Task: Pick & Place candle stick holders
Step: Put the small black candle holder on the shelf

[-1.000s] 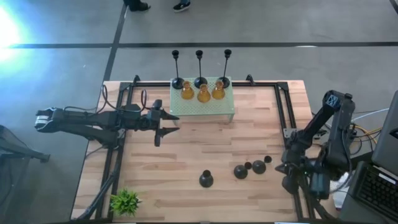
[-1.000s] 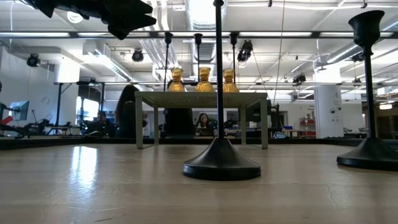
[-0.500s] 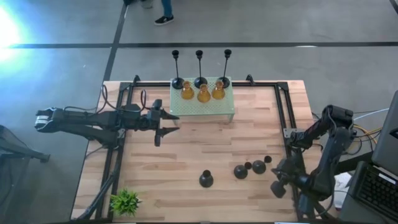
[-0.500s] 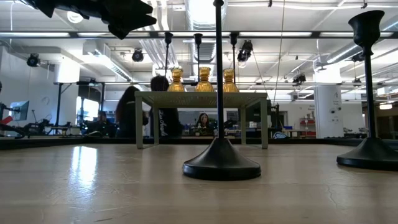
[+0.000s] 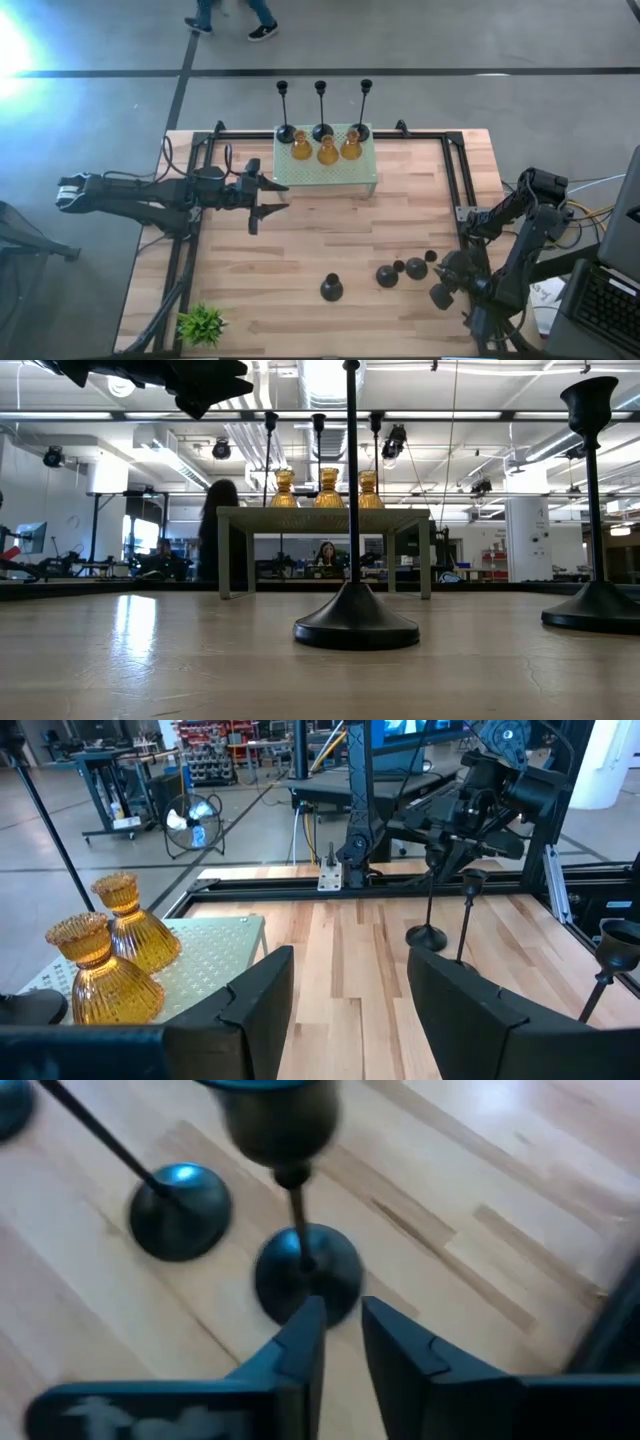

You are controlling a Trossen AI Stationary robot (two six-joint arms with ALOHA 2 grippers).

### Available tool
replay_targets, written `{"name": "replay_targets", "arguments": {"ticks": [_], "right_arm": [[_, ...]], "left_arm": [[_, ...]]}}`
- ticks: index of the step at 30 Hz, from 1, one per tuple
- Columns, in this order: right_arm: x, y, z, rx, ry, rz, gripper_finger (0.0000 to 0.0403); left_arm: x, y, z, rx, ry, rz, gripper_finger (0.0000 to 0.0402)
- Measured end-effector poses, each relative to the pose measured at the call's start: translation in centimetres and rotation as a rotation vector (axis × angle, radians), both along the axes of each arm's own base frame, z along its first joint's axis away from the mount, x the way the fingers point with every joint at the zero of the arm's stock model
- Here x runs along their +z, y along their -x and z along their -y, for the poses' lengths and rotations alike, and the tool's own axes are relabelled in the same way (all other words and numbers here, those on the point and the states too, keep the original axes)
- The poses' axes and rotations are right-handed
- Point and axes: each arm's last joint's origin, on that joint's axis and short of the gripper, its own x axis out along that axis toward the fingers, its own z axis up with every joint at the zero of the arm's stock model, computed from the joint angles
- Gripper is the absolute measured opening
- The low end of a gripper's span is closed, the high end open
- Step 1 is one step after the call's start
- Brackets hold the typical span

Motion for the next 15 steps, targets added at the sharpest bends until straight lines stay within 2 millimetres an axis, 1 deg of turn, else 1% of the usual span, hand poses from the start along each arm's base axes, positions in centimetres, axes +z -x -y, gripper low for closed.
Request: {"name": "replay_targets", "arguments": {"ticks": [7, 15], "right_arm": [[-0.03, -0.20, 0.08, 0.040, 0.028, 0.081, 0.0140], [-0.60, -0.70, 0.83, 0.012, 0.053, 0.074, 0.0187]], "left_arm": [[0.00, 0.00, -0.01, 0.000, 0.000, 0.000, 0.0202], [0.00, 0.00, -0.01, 0.000, 0.000, 0.000, 0.0202]]}}
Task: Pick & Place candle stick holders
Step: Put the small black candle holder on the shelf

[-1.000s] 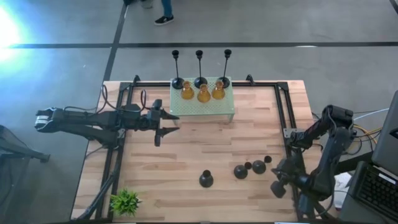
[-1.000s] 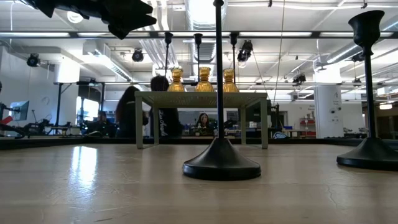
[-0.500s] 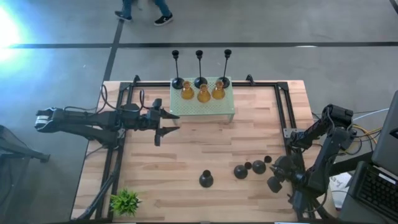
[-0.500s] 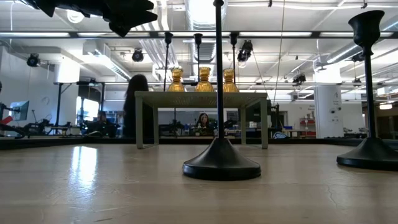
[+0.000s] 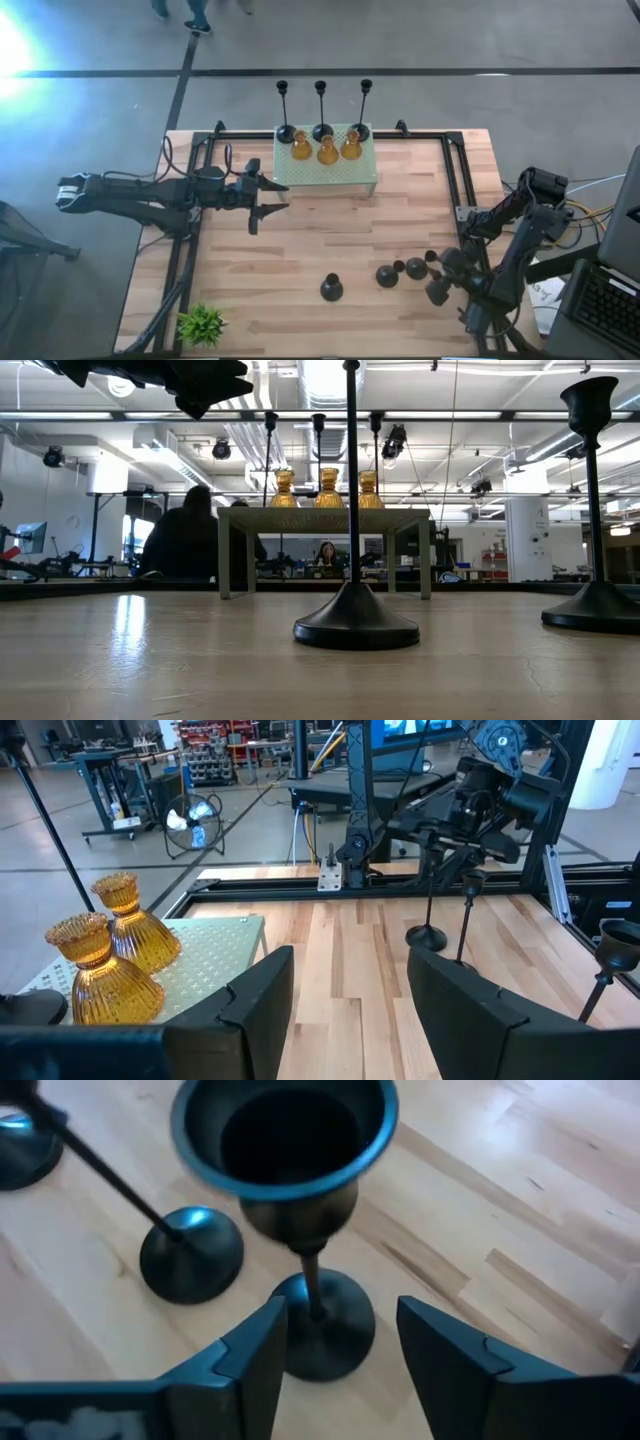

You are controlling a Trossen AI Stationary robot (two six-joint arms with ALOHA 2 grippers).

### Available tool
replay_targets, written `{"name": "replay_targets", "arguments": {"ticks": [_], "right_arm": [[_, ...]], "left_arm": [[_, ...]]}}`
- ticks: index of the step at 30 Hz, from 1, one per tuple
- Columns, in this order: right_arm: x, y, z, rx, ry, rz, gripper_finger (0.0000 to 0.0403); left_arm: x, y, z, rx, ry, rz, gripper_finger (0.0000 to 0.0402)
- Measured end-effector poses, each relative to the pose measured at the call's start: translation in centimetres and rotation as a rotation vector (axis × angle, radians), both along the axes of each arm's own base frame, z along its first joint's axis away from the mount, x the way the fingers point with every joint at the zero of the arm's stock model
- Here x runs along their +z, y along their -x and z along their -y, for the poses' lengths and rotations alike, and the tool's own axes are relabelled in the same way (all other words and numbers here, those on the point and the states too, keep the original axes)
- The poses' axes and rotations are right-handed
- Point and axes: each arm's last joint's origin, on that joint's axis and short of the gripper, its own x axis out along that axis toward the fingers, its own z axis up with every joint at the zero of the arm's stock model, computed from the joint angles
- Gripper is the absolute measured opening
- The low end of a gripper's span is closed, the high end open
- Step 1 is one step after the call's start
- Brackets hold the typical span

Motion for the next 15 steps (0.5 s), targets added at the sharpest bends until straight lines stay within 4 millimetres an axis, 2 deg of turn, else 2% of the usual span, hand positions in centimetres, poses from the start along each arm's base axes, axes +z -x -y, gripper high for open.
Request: {"name": "replay_targets", "arguments": {"ticks": [7, 15], "right_arm": [[-0.31, -0.29, 0.42, -0.007, 0.024, 0.012, 0.0214], [-0.58, -0.47, 0.70, 0.006, 0.057, 0.067, 0.0203]], "left_arm": [[-0.04, 0.00, -0.01, 0.001, 0.000, -0.005, 0.0202], [-0.07, 0.00, -0.01, 0.000, -0.002, -0.007, 0.0202]]}}
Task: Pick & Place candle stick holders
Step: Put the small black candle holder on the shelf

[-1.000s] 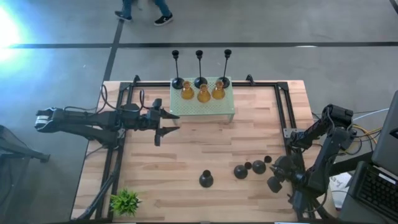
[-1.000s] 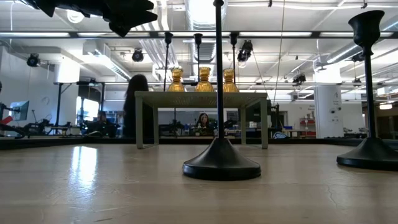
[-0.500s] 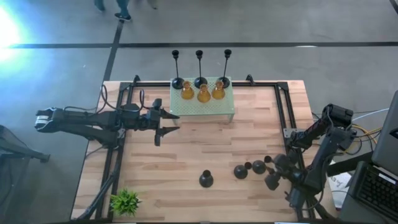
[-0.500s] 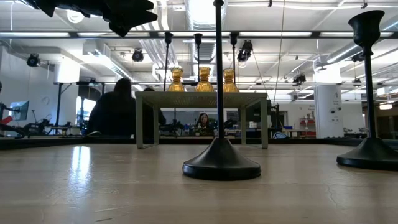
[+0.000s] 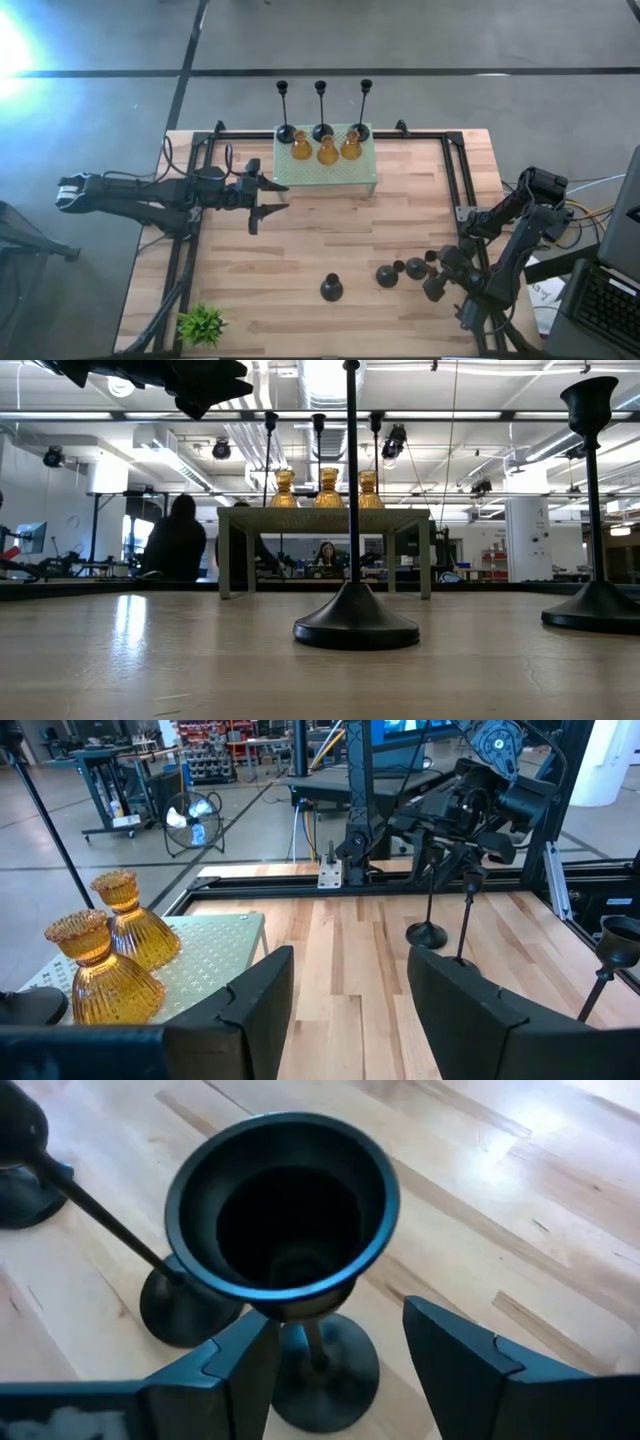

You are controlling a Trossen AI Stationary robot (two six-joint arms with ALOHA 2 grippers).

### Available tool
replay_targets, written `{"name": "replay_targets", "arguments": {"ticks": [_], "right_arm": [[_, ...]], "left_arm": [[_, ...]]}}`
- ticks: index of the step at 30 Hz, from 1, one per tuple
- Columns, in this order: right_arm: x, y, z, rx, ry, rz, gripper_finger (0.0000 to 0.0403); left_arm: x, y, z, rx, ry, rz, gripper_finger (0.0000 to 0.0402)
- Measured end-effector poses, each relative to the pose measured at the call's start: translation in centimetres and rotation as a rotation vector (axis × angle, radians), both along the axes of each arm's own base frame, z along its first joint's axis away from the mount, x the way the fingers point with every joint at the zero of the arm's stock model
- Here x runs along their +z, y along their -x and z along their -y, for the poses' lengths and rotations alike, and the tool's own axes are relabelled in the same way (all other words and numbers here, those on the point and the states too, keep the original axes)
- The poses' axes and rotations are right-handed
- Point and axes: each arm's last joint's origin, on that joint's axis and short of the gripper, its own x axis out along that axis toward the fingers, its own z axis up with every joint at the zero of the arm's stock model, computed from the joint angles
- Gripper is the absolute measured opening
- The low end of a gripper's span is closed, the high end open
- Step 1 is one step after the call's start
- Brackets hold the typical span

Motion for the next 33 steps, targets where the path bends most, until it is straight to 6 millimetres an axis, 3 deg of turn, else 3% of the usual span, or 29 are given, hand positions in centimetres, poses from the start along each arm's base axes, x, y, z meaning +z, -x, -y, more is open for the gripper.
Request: {"name": "replay_targets", "arguments": {"ticks": [7, 11, 15, 19, 24, 33], "right_arm": [[-0.6, -0.2, 0.5, -0.016, 0.013, 0.006, 0.0167], [-0.7, -0.3, 0.6, -0.006, 0.033, 0.026, 0.0114], [-0.6, -0.4, 0.7, 0.007, 0.049, 0.035, 0.0027], [0.2, -0.8, 1.7, -0.025, 0.071, 0.025, 0.0014], [3.5, -1.8, 4.2, -0.029, 0.141, 0.026, 0.0012], [11.9, -2.7, 10.4, 0.049, 0.175, 0.044, 0.0010]], "left_arm": [[0.0, 0.0, 0.0, 0.000, 0.000, -0.003, 0.0202], [-0.1, 0.0, 0.0, 0.000, 0.000, -0.016, 0.0202], [-0.2, 0.0, 0.0, 0.000, 0.000, -0.019, 0.0202], [-0.2, 0.0, 0.0, -0.001, 0.000, -0.019, 0.0202], [-0.2, 0.0, 0.0, -0.001, 0.000, -0.020, 0.0202], [-0.2, 0.0, 0.0, -0.001, 0.000, -0.019, 0.0202]]}}
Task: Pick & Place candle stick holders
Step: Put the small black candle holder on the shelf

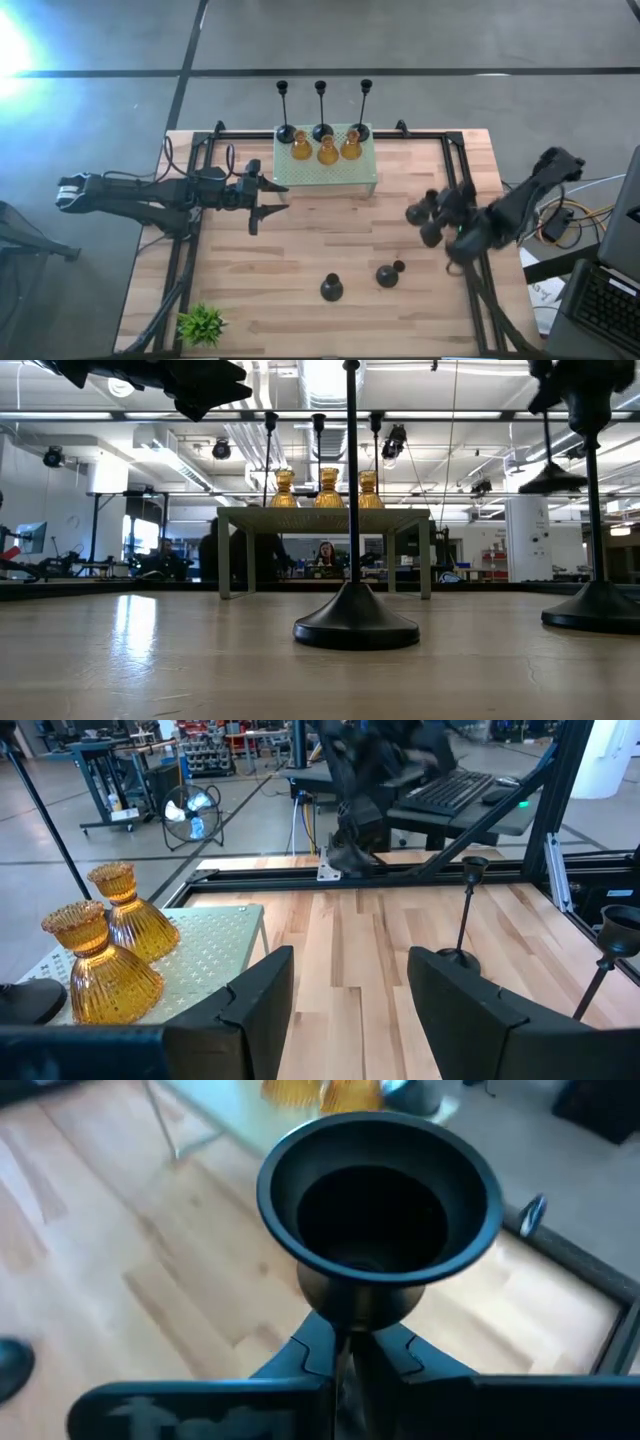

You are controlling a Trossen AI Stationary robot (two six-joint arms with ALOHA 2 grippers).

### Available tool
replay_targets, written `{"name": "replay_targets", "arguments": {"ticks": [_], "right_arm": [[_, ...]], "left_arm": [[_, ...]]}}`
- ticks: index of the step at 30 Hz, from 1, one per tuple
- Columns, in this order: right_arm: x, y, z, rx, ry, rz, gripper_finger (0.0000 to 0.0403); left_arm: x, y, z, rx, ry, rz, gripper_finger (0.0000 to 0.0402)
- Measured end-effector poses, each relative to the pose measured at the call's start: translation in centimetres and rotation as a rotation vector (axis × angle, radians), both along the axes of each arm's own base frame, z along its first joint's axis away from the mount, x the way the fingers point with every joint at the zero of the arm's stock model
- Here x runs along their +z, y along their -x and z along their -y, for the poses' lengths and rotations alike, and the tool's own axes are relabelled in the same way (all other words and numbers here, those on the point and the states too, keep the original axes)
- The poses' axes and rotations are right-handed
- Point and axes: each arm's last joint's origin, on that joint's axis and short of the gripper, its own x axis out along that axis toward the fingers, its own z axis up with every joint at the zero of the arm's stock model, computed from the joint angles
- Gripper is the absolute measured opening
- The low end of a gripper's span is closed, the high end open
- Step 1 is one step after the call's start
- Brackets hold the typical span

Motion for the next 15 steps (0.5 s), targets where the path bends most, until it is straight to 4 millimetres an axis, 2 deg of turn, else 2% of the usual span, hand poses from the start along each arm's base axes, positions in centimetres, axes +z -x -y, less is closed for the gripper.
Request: {"name": "replay_targets", "arguments": {"ticks": [4, 9, 12, 15], "right_arm": [[3.2, 0.0, 2.4, 0.057, 0.024, 0.069, 0.0010], [6.7, -0.8, 4.5, 0.186, 0.086, 0.195, 0.0010], [7.4, -1.7, 5.9, 0.222, 0.113, 0.197, 0.0010], [7.0, -3.3, 7.5, 0.242, 0.094, 0.137, 0.0010]], "left_arm": [[0.0, 0.0, 0.0, 0.000, 0.000, 0.000, 0.0202], [0.0, 0.0, 0.0, 0.000, 0.000, 0.000, 0.0202], [0.0, 0.0, 0.0, 0.001, 0.001, 0.000, 0.0202], [0.0, 0.0, 0.0, 0.001, 0.003, 0.000, 0.0202]]}}
